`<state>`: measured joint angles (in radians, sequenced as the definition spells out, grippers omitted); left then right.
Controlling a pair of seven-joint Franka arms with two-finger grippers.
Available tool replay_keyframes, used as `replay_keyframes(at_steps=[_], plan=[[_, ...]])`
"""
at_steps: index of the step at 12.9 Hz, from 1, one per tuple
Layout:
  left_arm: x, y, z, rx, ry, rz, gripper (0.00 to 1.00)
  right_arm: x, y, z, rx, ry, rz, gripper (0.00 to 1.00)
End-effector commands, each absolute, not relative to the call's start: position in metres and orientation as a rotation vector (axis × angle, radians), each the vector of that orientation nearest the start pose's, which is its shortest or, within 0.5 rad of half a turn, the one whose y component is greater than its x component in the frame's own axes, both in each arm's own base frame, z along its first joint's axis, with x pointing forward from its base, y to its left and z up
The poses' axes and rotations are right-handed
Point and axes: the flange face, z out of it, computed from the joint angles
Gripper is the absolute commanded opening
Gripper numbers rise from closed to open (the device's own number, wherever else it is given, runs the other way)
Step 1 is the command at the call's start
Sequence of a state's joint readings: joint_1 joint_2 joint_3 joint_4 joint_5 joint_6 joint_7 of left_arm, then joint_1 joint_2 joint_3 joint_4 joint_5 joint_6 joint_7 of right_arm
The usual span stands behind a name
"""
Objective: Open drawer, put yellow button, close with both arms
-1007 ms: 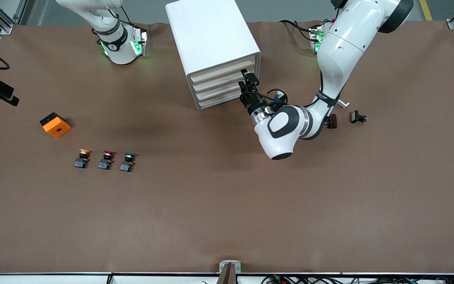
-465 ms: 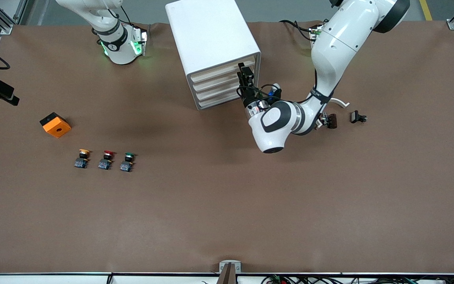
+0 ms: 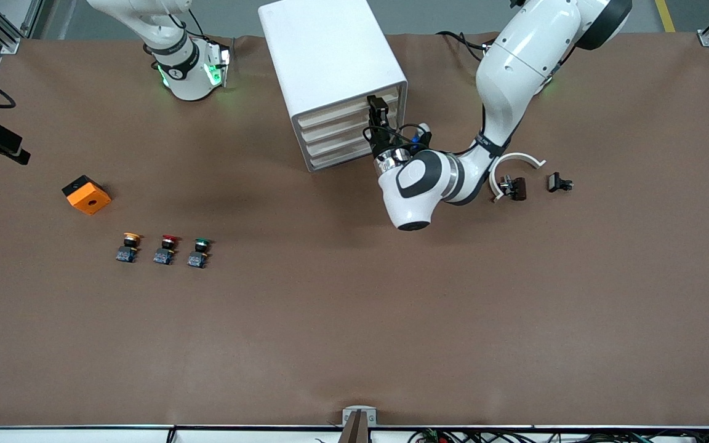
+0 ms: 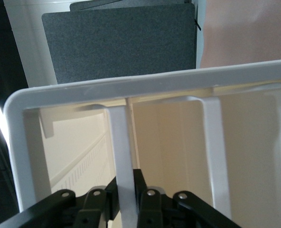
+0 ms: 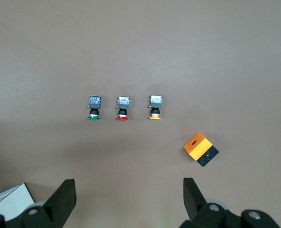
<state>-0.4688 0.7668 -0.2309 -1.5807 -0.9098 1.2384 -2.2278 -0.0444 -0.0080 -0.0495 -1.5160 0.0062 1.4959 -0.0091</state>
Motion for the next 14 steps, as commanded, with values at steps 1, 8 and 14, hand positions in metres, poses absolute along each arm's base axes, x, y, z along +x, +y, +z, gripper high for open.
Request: replay_keyframes(at_steps=[1, 8, 14], plan=[[0.397, -0.454, 0.230, -1.182, -1.397, 1.409, 0.07, 0.534, -0.053, 0.650, -3.131, 0.127, 0.016, 1.00], [0.418, -0.441, 0.233, -1.182, -1.438, 1.425, 0.08, 0.534, -0.053, 0.650, -3.131, 0.127, 0.016, 1.00], [0.475, -0.400, 0.239, -1.166, -1.557, 1.476, 0.11, 0.534, -0.052, 0.650, -3.131, 0.124, 0.019, 1.00]])
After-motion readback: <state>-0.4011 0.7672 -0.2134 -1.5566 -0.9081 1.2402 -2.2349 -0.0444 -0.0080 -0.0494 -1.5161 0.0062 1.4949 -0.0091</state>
